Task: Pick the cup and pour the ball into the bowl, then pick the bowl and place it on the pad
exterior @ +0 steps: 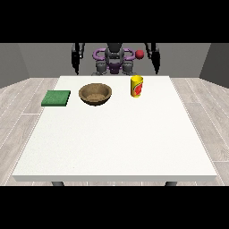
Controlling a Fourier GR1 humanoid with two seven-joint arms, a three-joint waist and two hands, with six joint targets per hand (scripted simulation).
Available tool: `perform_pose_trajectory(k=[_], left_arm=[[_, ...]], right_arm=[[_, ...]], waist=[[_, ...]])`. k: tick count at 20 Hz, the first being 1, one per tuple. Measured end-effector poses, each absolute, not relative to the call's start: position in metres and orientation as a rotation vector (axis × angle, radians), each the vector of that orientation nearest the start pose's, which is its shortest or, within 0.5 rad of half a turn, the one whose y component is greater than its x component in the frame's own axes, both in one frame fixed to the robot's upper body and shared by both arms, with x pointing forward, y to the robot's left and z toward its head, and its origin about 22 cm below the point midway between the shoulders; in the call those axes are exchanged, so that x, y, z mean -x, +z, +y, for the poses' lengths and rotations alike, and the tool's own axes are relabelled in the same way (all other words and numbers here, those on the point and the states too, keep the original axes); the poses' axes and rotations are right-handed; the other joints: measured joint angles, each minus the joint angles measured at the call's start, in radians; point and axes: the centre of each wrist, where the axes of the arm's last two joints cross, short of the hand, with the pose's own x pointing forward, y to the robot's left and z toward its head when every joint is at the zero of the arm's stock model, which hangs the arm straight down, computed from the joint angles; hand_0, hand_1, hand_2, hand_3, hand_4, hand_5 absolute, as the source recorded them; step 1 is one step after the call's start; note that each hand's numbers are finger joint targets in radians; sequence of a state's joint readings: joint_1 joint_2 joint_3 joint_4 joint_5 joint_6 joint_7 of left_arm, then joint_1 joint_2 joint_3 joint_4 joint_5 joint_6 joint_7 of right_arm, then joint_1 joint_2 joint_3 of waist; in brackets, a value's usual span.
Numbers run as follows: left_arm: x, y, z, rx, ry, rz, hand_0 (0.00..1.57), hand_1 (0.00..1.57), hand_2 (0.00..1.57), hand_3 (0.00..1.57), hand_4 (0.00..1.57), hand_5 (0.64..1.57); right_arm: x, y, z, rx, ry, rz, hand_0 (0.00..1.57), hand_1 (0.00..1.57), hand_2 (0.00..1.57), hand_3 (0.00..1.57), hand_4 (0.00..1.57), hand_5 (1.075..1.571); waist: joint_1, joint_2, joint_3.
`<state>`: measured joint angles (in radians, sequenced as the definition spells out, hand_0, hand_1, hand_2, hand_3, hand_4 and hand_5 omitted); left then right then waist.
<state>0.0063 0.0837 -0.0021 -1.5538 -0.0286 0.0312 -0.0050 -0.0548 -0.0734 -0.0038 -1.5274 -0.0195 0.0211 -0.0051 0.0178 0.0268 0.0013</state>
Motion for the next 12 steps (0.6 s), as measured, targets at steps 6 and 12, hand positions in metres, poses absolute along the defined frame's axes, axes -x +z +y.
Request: perform_pose_trajectory(k=[6, 12], left_arm=[[-0.242, 0.019, 0.253, -0.120, -0.083, -1.574, 0.00, 0.00, 0.00, 0.00, 0.00, 1.557], [-0.244, 0.051, 0.275, -0.019, 0.030, -1.612, 0.00, 0.00, 0.00, 0.00, 0.00, 1.548]], right_arm=[[-0.257, 0.026, -0.249, 0.044, 0.088, -1.596, 0.00, 0.00, 0.00, 0.00, 0.00, 1.569], [-0.242, 0.039, -0.311, 0.024, 0.050, -1.570, 0.00, 0.00, 0.00, 0.00, 0.00, 1.571]], waist=[[-0.008, -0.189, -0.0020], [-0.037, -0.230, -0.0012]])
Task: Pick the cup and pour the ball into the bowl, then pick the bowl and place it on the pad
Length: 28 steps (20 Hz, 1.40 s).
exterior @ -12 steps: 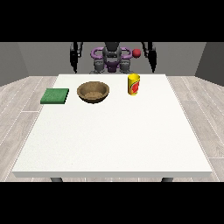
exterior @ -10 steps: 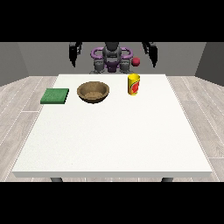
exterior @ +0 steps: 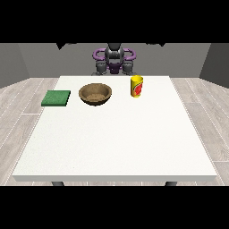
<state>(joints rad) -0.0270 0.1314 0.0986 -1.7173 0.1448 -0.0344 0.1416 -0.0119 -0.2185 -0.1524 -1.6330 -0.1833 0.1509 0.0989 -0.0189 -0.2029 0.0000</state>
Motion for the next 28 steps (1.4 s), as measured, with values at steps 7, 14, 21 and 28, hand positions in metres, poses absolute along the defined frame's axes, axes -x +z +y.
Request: perform_pose_trajectory(k=[7, 14, 21, 28], left_arm=[[-0.249, 0.065, 0.296, -0.006, 0.054, -1.725, 0.00, 0.00, 0.00, 0.00, 0.00, 1.539], [-0.262, 0.035, 0.294, -0.016, 0.053, -1.839, 0.00, 0.00, 0.00, 0.00, 0.00, 1.525], [-0.269, -0.012, 0.270, -0.046, 0.069, -1.895, 0.00, 0.00, 0.00, 0.00, 0.00, 1.517], [-0.282, -0.057, 0.256, -0.102, 0.078, -1.914, 0.00, 0.00, 0.00, 0.00, 0.00, 1.518]], right_arm=[[-0.238, 0.047, -0.325, 0.008, 0.032, -1.660, 0.00, 0.00, 0.00, 0.00, 0.00, 1.569], [-0.251, 0.044, -0.319, -0.010, 0.030, -1.746, 0.00, 0.00, 0.00, 0.00, 0.00, 1.571], [-0.257, 0.036, -0.322, -0.023, 0.054, -1.815, 0.00, 0.00, 0.00, 0.00, 0.00, 1.571], [-0.261, 0.040, -0.334, -0.055, 0.074, -1.840, 0.00, 0.00, 0.00, 0.00, 0.00, 1.570]], waist=[[-0.005, 0.113, -0.0001], [-0.017, 0.238, -0.0004], [-0.045, 0.316, -0.0003], [-0.086, 0.366, -0.0005]])
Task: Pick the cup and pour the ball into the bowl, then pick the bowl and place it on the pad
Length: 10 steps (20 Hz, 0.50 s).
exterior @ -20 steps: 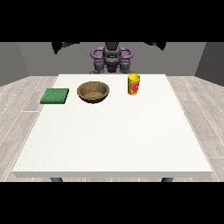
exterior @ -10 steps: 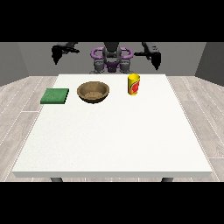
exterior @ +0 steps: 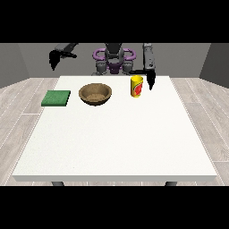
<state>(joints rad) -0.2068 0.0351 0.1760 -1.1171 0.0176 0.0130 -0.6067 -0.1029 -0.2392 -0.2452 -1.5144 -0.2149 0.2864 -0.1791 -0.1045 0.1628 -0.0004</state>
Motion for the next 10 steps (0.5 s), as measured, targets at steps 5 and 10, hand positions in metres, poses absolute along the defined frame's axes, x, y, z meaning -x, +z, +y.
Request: perform_pose_trajectory(k=[5, 10], left_arm=[[-0.294, -0.075, 0.251, -0.122, 0.076, -1.926, 0.00, 0.00, 0.00, 0.00, 0.00, 1.520], [-0.303, -0.090, 0.252, -0.134, 0.074, -1.924, 0.00, 0.00, 0.00, 0.00, 0.00, 1.521]], right_arm=[[-0.267, 0.035, -0.337, -0.068, 0.077, -1.862, 0.00, 0.00, 0.00, 0.00, 0.00, 1.571], [-0.268, 0.025, -0.335, -0.072, 0.083, -1.863, 0.00, 0.00, 0.00, 0.00, 0.00, 1.571]], waist=[[-0.005, 0.029, 0.0003], [-0.008, 0.040, 0.0000]])
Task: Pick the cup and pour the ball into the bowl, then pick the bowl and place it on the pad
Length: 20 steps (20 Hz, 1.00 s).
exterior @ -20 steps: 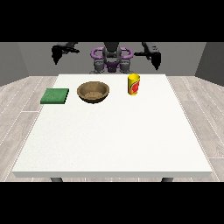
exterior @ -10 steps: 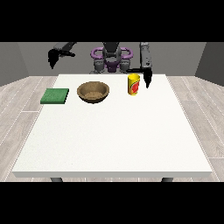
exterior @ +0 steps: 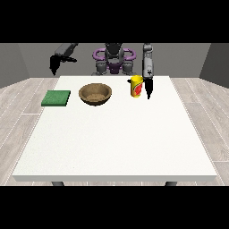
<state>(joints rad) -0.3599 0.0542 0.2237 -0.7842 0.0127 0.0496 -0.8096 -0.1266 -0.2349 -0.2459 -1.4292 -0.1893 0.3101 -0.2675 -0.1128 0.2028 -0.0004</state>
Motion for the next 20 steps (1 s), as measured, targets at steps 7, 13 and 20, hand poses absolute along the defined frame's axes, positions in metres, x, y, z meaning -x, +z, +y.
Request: perform_pose_trajectory(k=[7, 13, 20], left_arm=[[-0.303, -0.102, 0.252, -0.163, 0.091, -1.972, 1.02, 1.02, 1.10, 0.89, 1.47, 0.776], [-0.294, -0.102, 0.254, -0.423, -0.073, -2.014, 1.32, 1.32, 1.57, 1.57, 1.48, 1.250], [-0.293, -0.104, 0.239, -0.486, -0.194, -1.909, 1.35, 1.35, 1.57, 1.57, 1.55, 1.306]], right_arm=[[-0.275, 0.032, -0.335, -0.077, 0.097, -1.906, 0.00, 0.00, 0.00, 0.00, 0.00, 1.570], [-0.280, 0.044, -0.349, -0.076, 0.121, -1.934, 0.00, 0.00, 0.00, 0.00, 0.00, 1.570], [-0.274, 0.031, -0.373, -0.039, 0.087, -1.827, 0.00, 0.00, 0.00, 0.00, 0.00, 1.570]], waist=[[-0.012, 0.031, 0.0167], [-0.054, 0.052, 0.0291], [-0.030, -0.051, 0.0097]])
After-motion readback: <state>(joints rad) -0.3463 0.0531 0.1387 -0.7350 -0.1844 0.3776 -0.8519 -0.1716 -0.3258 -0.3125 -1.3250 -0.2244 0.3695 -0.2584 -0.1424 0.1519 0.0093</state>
